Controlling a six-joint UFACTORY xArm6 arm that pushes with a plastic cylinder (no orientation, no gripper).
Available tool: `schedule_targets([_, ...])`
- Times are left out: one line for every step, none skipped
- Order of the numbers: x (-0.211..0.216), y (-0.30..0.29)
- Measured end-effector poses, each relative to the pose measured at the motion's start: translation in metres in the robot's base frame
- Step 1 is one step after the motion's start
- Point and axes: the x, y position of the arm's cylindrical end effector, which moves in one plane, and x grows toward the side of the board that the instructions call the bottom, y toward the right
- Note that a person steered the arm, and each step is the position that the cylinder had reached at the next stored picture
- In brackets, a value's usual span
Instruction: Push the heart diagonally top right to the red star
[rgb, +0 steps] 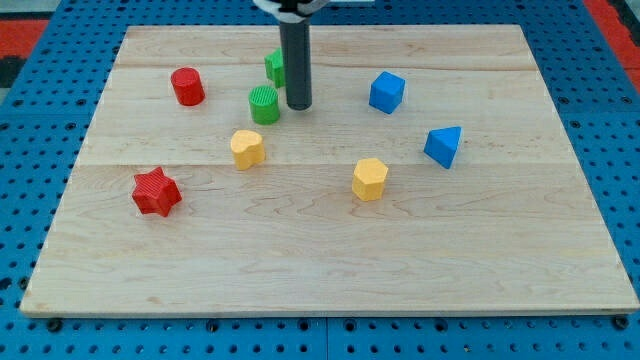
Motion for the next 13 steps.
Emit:
schedule_targets([0.004, -0.043])
schedule_targets([0.005, -0.072])
schedule_targets([0.025, -0.032])
schedule_targets([0.066, -0.037])
schedule_targets([0.091, -0.068])
schedule_targets([0.093, -0.05])
schedule_targets([0.044, -0.007])
schedule_targets([0.035, 0.035])
schedule_targets([0.035, 0.038])
schedule_targets([0.004, 0.001])
schedule_targets([-0.041, 0.018])
schedule_targets([-0.088, 0.013])
schedule_targets([-0.133, -0.024])
